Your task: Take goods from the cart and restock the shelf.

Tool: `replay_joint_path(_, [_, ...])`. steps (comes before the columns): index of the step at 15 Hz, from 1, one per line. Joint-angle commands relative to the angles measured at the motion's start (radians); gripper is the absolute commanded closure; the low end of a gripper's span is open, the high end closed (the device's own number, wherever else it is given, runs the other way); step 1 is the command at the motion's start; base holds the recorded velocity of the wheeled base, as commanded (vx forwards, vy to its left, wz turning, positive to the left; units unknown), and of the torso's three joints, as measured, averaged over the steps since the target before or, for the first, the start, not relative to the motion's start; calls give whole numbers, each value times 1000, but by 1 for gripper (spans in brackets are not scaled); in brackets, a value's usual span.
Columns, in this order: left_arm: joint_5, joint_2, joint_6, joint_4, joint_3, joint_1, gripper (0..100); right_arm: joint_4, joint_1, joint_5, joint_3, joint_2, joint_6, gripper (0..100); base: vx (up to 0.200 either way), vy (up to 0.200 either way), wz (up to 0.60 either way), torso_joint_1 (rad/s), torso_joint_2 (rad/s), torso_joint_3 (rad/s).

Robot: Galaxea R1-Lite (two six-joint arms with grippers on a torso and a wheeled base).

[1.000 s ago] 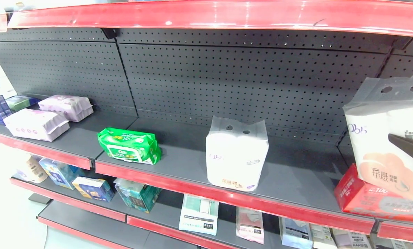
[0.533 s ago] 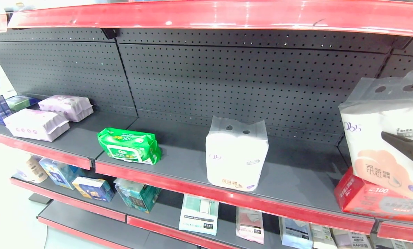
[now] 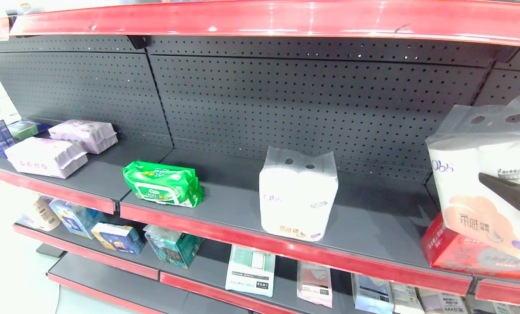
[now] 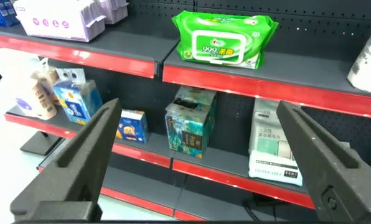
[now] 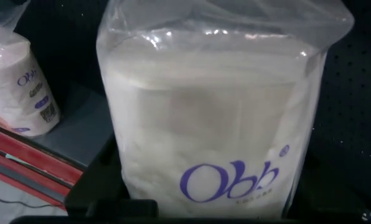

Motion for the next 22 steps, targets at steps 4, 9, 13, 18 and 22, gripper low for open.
replay_joint_path(4, [0, 0, 0, 0, 0, 0, 0, 1, 5, 1, -10, 12, -2, 100, 0, 0, 0, 0, 0, 0])
replay_joint_path(9, [0, -2, 0, 0, 0, 0, 0, -2, 67, 33, -43, 73, 73, 100, 0, 0, 0, 0, 0, 0])
replay_joint_path(13, [0, 0, -1, 0, 0, 0, 0, -76, 110, 31, -47, 170, 77, 100, 0, 0, 0, 0, 0, 0])
replay_joint_path(18, [0, 0, 0, 0, 0, 0, 0, -212, 157, 34, -115, 374, 133, 100, 0, 0, 0, 0, 0, 0])
replay_joint_path(22, [0, 0, 0, 0, 0, 0, 0, -287, 183, 36, -130, 452, 150, 100, 0, 0, 0, 0, 0, 0])
